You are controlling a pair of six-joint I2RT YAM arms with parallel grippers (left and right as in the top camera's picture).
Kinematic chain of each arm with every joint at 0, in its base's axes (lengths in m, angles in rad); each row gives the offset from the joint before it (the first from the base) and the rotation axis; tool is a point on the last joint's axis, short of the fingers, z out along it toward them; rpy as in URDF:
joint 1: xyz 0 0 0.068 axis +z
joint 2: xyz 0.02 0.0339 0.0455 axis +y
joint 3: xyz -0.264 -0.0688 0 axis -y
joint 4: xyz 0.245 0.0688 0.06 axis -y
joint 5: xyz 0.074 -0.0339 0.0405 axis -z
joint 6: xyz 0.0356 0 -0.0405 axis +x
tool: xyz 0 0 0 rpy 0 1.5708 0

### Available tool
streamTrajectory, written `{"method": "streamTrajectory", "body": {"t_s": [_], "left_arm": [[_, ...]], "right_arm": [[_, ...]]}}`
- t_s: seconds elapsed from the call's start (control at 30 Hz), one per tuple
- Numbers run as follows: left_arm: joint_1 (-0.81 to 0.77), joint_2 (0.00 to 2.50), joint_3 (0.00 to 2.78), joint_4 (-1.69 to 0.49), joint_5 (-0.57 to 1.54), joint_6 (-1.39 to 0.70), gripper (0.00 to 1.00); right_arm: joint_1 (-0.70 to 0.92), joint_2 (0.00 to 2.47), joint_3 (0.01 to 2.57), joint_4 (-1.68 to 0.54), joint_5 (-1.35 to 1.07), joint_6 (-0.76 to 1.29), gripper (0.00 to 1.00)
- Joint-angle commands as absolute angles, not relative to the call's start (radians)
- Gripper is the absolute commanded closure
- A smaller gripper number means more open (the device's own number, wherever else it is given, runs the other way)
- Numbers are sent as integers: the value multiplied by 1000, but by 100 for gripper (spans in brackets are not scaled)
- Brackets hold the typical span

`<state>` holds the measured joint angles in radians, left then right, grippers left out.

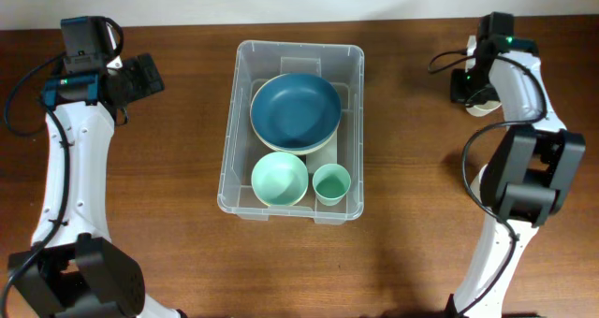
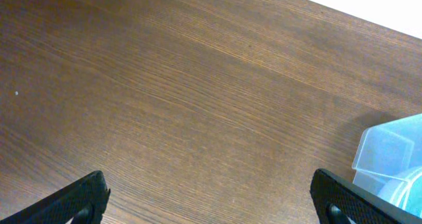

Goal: Pack container
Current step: 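Open the right gripper and move it to the white paper cup, then carry the white cup into the container and stack it on the mint cup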

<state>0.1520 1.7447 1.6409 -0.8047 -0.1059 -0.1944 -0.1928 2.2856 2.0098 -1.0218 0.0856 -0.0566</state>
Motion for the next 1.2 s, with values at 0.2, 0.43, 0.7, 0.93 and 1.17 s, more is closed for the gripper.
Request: {"method": "streamTrajectory", "body": {"t_s": [0.2,0.43,0.7,0.93,1.17], "left_arm": [[154,1733,1657,-805,-110,-192,0],[154,1733,1657,-805,-110,-192,0],[154,1733,1657,-805,-110,-192,0],[154,1733,1657,-805,-110,-193,0],[154,1733,1657,-805,-110,-192,0]], "right_arm": [[-53,1979,2147,-1230,83,-74,96],[166,1871,2147,-1388,30,-74,96],[499,1863,2141,-1600,-53,-69,96],[686,1863,2124,-1669,-49,9,96],[706,1863,1994,-1611,-48,35,96]]}}
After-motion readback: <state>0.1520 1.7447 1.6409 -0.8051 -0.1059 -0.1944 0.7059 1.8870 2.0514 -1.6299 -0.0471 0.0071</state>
